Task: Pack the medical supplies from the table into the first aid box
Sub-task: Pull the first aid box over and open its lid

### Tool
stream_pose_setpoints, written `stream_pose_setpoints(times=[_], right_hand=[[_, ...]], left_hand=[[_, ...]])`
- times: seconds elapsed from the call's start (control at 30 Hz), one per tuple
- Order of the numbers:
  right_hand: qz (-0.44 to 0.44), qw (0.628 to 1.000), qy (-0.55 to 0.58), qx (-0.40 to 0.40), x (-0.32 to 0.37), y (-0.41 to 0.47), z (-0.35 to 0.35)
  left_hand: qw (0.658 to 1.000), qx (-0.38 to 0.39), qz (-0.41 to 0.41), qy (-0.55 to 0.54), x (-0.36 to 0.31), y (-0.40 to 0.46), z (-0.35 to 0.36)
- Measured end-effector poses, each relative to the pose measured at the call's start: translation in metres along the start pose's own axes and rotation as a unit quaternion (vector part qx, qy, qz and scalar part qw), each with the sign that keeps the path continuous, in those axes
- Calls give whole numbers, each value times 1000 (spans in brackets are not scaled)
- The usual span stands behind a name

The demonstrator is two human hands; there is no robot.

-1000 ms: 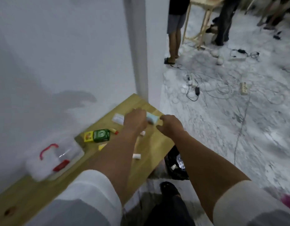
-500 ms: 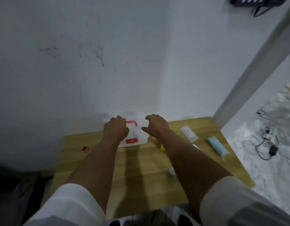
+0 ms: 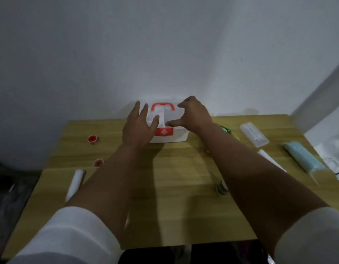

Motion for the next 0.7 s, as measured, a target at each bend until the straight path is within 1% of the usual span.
stream_pose_setpoints(times=[0.07,0.1,0.27,0.37,0.57,0.7], right_hand=[[-4,1000,5,-17,-1,-5,1],[-7,1000,5,-25,0,-10,0],[-10,999,-11,-32,13,-59,-10],[-12,999,-15,-46,19,-99,-20],[-47,996,-10,-77,25,-177,-30],[-69,990,10,-121,23,-213,-29]], left_hand=[[999,-29,7,-17,1,-5,2],[999,-32,13,-17,0,-7,1],[999,-16,45,7,-5,-40,-28],[999,-11,45,-14,-7,-76,-49],[997,-33,36,-64,-4,-143,-83],[995,-12,48,-82,2,-171,-93]])
Point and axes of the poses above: each hand's wrist, its own y-axis towards the middle knuckle, its own z-axis out of the palm, x = y × z, the point moved 7 cm from there along y, towards the middle knuckle, and after that the axes turned 13 degrees about -x, right-handed, at the moved point
